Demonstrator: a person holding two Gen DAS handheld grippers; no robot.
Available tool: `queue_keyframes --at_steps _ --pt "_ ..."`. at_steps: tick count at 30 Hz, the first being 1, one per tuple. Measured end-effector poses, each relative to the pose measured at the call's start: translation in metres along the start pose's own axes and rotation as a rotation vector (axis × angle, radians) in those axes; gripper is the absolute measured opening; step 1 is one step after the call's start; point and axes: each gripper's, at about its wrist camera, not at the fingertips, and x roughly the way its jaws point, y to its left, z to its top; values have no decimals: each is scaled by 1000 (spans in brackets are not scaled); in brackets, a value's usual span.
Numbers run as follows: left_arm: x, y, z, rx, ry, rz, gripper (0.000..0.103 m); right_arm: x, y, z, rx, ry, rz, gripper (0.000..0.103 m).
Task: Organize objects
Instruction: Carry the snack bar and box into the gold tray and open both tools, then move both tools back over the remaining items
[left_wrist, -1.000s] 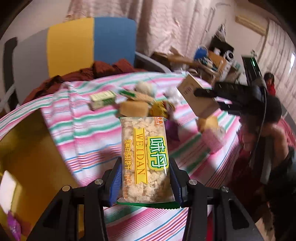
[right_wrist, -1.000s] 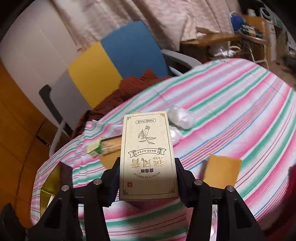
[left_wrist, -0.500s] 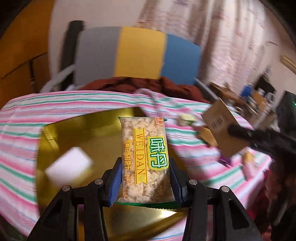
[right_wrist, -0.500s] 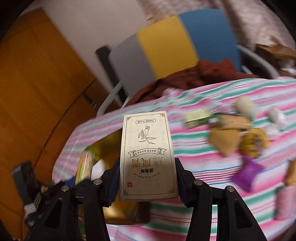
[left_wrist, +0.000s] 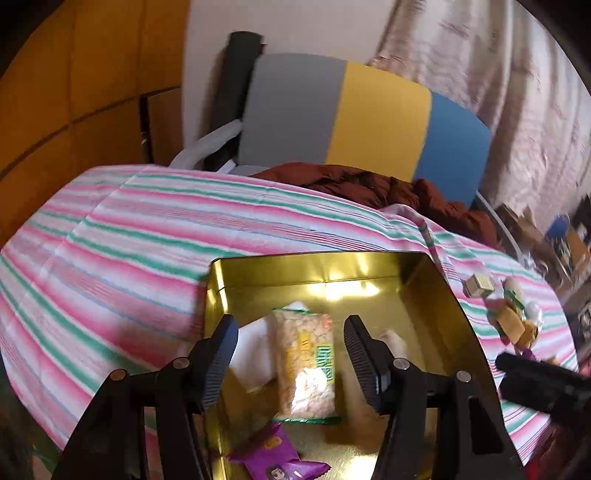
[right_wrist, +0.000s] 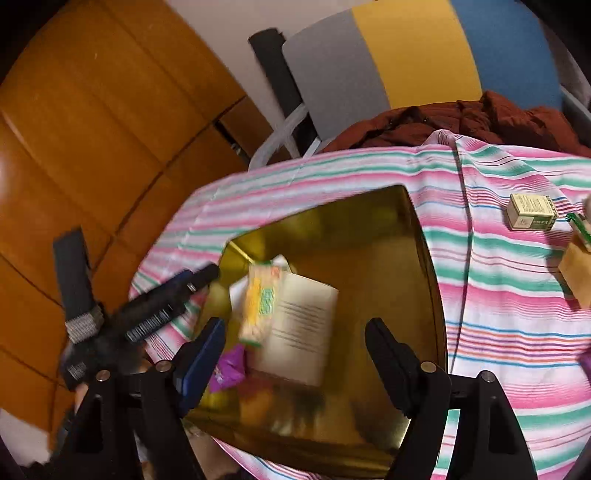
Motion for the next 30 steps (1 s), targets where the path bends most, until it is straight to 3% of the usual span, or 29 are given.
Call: queue_keyframes --at_steps 7,16,30 --pt "-21 3 -27 -23 -17 31 61 3 10 -21 -97 30 -82 86" --pt "-49 -19 -42 51 -60 32 61 -19 21 -31 -160 -37 -173 98" --pt "-58 -59 -52 177 -55 -32 61 -52 -4 -36 -150 -100 -282 101"
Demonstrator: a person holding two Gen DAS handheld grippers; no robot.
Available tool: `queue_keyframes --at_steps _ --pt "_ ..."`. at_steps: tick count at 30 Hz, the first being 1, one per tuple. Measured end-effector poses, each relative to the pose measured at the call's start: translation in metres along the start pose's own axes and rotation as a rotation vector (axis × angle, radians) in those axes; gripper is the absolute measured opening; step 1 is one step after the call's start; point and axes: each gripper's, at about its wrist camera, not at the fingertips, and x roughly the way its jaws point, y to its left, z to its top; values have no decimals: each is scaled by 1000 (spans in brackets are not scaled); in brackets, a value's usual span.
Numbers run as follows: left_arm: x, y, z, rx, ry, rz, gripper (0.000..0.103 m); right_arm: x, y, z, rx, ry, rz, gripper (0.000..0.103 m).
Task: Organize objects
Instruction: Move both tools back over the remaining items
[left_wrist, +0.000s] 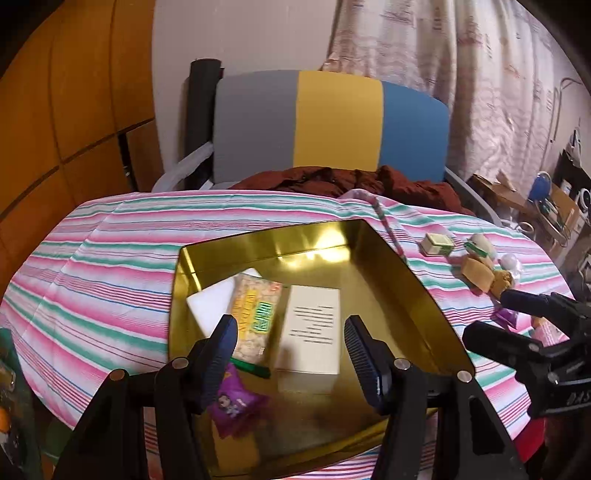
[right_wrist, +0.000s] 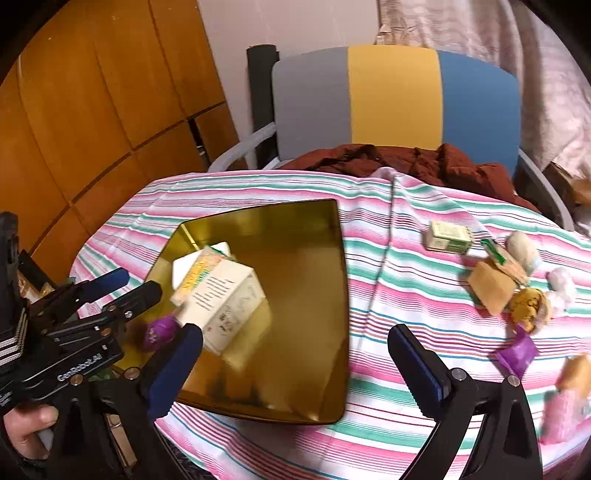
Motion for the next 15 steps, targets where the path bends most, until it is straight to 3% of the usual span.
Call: queue_keyframes --at_steps 7,15 --pt "0 -19 -2 28 8 -71 61 -9 -42 -8 71 9 -72 101" --pt "1 -50 -3 94 21 -195 61 -39 -127 -22 249 10 -207 101"
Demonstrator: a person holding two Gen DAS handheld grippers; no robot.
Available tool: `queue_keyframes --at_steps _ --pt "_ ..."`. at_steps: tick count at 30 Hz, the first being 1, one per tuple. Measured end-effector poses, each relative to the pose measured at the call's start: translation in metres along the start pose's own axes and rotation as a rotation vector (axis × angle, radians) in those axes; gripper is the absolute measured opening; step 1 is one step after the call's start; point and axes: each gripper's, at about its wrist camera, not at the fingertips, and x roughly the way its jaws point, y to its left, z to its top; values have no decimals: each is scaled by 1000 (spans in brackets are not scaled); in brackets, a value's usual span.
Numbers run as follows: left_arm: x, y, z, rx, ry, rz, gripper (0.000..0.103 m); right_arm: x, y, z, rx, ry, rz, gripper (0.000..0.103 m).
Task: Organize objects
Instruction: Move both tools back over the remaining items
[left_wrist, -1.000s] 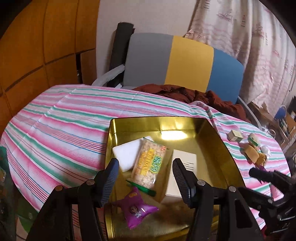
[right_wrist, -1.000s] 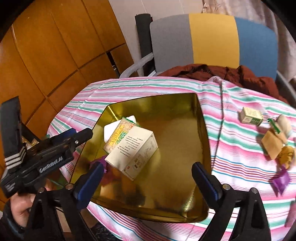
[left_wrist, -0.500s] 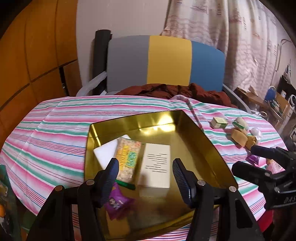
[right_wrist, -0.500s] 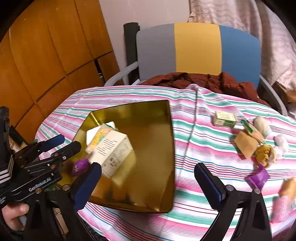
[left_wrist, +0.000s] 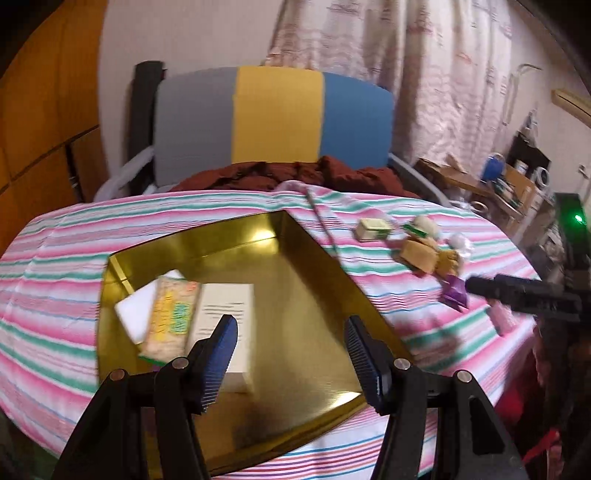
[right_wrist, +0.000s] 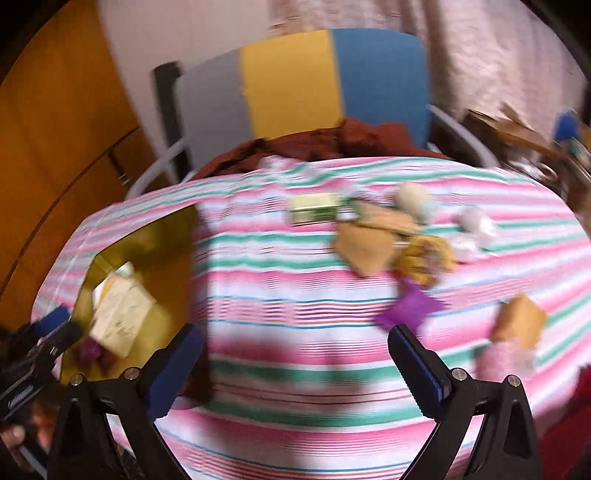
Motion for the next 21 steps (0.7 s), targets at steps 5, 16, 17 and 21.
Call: queue_keyframes --at_steps 5,16,17,21 --pt "7 -22 4 45 17 -57 61 -20 -73 10 175 -37 -96 102" --pt "33 -101 10 185 105 -273 61 -62 -194 -2 516 -117 -201 103" --pt "38 -113 11 204 124 -307 61 -61 -200 -6 532 -120 -205 103" --pt "54 -158 12 311 149 -375 63 -55 -209 -18 574 -145 -163 103"
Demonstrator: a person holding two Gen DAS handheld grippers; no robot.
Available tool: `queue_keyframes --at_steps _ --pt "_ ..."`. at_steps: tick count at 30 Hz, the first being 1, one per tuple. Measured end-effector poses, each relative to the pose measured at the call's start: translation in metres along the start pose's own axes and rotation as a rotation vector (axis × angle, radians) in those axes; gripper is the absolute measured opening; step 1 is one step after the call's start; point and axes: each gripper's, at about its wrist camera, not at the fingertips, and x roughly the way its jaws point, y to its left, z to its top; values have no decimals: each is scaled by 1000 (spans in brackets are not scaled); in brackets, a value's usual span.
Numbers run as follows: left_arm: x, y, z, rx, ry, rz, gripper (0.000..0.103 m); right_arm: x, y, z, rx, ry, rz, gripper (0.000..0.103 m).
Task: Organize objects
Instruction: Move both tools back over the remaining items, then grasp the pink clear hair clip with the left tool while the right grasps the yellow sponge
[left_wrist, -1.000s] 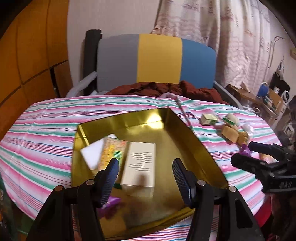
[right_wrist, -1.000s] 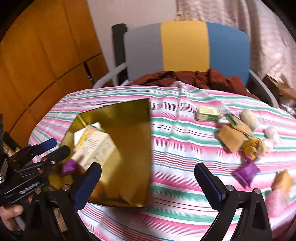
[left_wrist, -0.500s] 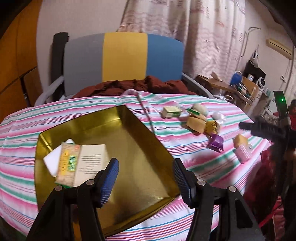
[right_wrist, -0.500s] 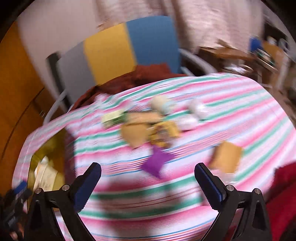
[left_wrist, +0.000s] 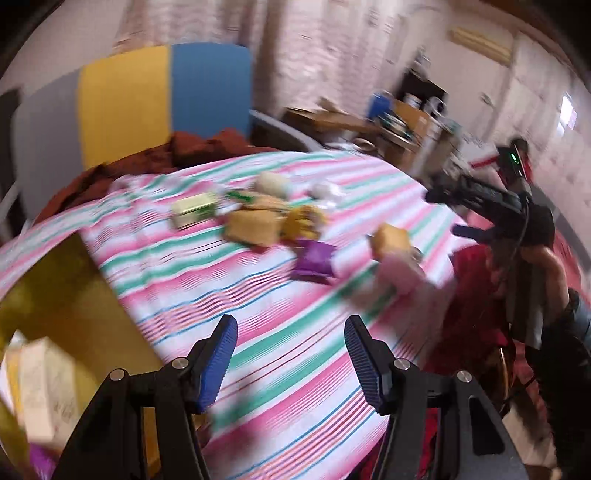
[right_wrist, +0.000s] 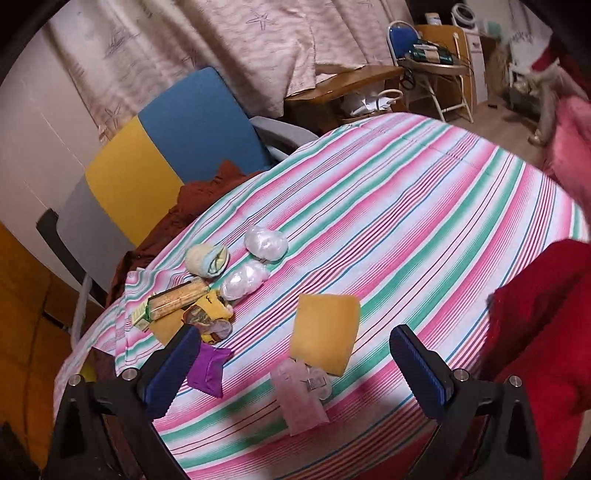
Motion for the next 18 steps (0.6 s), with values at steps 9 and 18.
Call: queue_keyframes --at_steps 9,18 --pt "76 -67 30 282 81 -145 82 -1 -17 -2 96 -11 143 103" --pt "139 -115 51 505 160 -252 85 2 -24 -1 125 0 200 103"
